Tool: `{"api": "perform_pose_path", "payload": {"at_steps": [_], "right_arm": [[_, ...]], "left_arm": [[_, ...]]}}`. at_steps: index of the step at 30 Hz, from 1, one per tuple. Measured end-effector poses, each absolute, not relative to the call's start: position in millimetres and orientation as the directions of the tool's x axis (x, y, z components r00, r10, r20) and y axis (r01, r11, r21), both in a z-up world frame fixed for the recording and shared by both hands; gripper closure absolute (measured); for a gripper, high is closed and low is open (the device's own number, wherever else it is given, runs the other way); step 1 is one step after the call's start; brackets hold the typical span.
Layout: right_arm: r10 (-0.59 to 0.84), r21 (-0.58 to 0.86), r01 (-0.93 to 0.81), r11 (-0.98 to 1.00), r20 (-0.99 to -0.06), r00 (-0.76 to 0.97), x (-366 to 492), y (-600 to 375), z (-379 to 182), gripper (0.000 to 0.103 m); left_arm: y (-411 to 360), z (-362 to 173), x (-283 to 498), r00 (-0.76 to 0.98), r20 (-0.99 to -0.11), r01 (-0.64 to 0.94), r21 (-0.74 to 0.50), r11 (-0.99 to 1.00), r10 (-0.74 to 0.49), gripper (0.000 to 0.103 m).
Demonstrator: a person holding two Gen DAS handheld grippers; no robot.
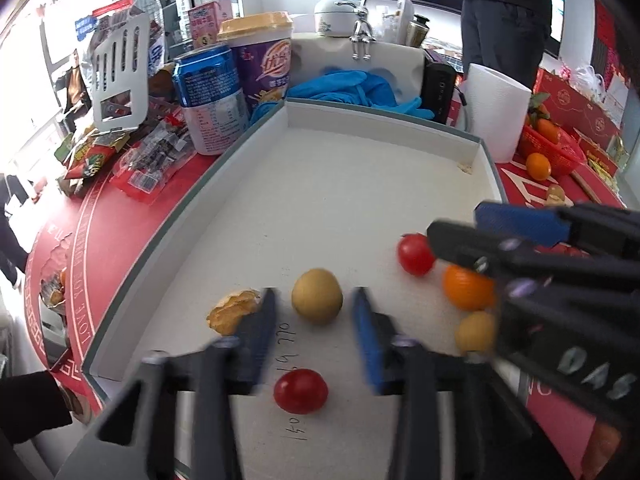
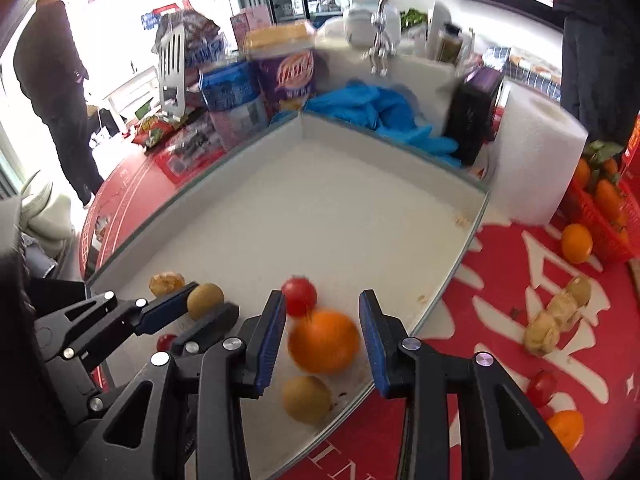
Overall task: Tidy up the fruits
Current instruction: 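Open the left tool to drop the kiwi in the tray while the right tool drops the mandarin, then withdraw both open tools from the tray back over the cloth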
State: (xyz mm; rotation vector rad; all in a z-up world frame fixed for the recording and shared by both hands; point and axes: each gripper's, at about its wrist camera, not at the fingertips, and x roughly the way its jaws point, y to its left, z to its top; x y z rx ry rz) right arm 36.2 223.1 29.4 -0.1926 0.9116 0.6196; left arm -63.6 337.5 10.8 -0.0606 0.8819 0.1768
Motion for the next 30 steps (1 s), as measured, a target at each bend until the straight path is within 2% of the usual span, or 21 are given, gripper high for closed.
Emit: {"api": "perform_pose_path", "payload": {"at_steps": [1,2,3,4,5,13,19,23,30], "right_arm": [[0.426,0.100,-0.580,0.809,-0.779,0.460,36.4,222.5,33.9,0.057],[0.430,0.101,-0.580,0.809,-0.774,0.465,36.2,221.9,37.1,0.039],[0.437,0.104,-0.579,0.808,-0.765,0.473,36.0,221.2,41.1,0.027],[0.446,0.110,-0.577,0.809,-0.753,0.483,35.3,219.2,45.0,0.004],[0.458,0.119,-0.572,0.812,-0.737,0.496,34.1,214.5,50.7,0.000],[0.451,0.153,-0.513,0.845,-0.720,0.528,26.8,169.2,74.5,0.000],[0.418,0.261,-0.341,0.903,-0.715,0.561,23.2,84.8,76.8,0.000],[0.308,0.213,-0.226,0.950,-0.745,0.592,10.3,28.3,65.7,0.000],[0.203,0.122,-0.182,0.976,-0.817,0.540,-17.4,-13.7,23.9,0.000]], "left_arm": [[338.4,13.2,-65.1,0.631,-0.765,-0.185,0.014,0.983,0.130,0.025],[339.3,17.2,-67.9,0.647,-0.750,-0.194,0.009,0.981,0.135,0.020],[339.8,22.4,-71.3,0.666,-0.733,-0.201,0.006,0.980,0.141,0.020],[339.7,26.6,-73.5,0.676,-0.723,-0.202,0.006,0.979,0.144,0.020],[339.0,32.1,-76.0,0.685,-0.714,-0.201,0.007,0.980,0.146,0.019],[313.9,50.9,-85.8,0.701,-0.704,-0.140,0.025,0.990,0.117,0.017],[270.8,57.0,-90.6,0.708,-0.704,-0.026,0.049,0.998,0.053,0.017],[243.1,54.3,-87.7,0.694,-0.720,0.043,0.042,0.998,0.000,0.017],[195.9,45.7,-72.2,0.650,-0.758,0.131,0.039,0.991,-0.056,0.017]]}}
